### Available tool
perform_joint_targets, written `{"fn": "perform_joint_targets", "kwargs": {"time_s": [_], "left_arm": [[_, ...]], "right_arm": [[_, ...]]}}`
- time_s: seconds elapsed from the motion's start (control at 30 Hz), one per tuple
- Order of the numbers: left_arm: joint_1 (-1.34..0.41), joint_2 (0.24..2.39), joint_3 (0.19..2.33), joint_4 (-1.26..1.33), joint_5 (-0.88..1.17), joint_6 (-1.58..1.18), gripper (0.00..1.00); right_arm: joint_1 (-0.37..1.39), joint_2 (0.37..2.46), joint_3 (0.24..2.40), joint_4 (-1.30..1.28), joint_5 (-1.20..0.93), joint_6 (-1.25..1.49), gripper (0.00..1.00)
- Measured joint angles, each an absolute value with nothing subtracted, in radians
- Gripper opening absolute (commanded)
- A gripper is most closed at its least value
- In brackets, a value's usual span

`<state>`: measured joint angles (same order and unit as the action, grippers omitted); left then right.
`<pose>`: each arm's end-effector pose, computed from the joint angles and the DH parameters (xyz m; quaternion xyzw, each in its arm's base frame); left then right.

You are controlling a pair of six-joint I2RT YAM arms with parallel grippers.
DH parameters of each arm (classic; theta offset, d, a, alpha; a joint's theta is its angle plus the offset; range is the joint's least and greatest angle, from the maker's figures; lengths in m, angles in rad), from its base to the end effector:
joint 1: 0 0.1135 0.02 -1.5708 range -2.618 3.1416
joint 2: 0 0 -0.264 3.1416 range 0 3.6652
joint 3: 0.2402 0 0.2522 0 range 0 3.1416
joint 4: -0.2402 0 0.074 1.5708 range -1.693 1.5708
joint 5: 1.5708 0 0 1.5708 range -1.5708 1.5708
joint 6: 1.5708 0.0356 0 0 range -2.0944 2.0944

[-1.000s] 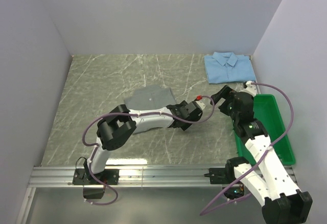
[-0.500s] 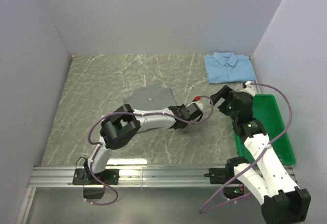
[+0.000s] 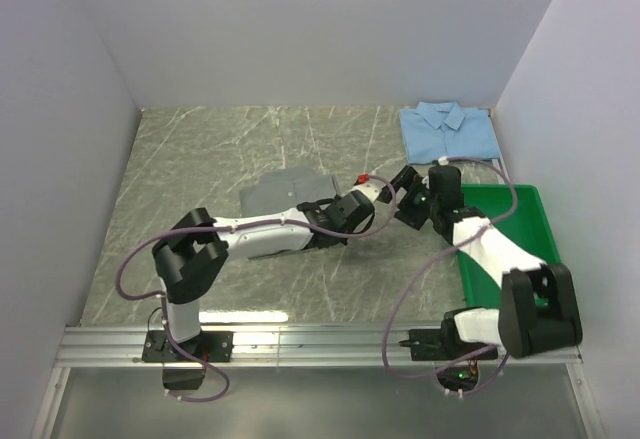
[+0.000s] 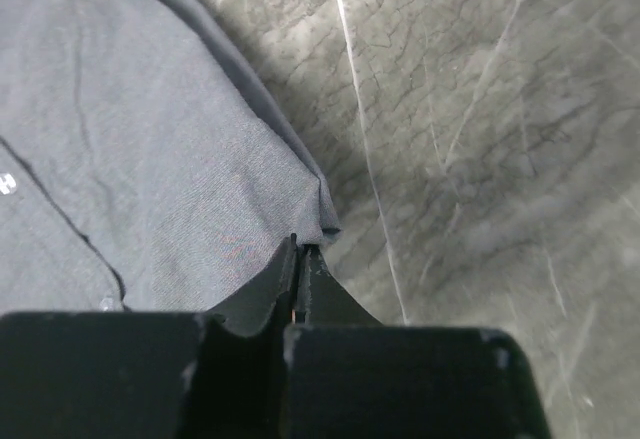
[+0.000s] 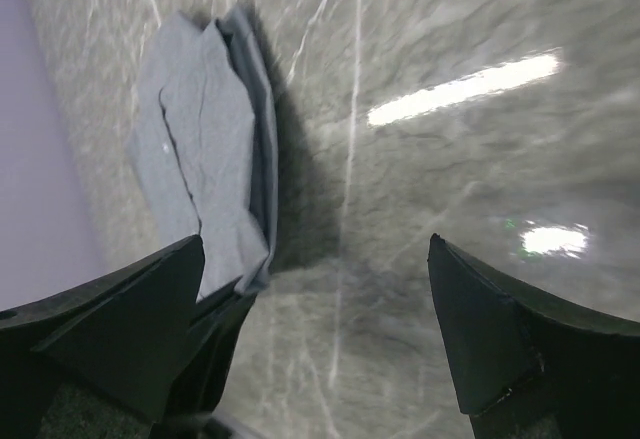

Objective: Fold and stack the long sleeve shirts
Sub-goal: Fold the shirt

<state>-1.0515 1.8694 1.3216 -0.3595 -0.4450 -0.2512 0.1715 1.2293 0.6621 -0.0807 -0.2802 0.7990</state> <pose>0.2135 -0.3426 0.2058 0.2930 0.8773 -0.0267 0.3791 0.2513 0.0535 0.2159 0.2145 0.8625 0.3162 0.3317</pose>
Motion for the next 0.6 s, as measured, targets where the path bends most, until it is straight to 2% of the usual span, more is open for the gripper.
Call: {"fn": "perform_joint_targets", "kwargs": {"time_s": [0.4,0.6], "left_arm": [[-1.035,1.803,1.254,-0.322,-0.385,-0.314,0.01],[-1.035,1.788,1.229,-0.307,-0.357,-0.335,0.01]], "right_arm": [[0.258,1.699,0.702,0.28,-0.577,0.992,1.0],[0.327,1.856,0.821,0.373,-0.669,1.035,0.94]]}}
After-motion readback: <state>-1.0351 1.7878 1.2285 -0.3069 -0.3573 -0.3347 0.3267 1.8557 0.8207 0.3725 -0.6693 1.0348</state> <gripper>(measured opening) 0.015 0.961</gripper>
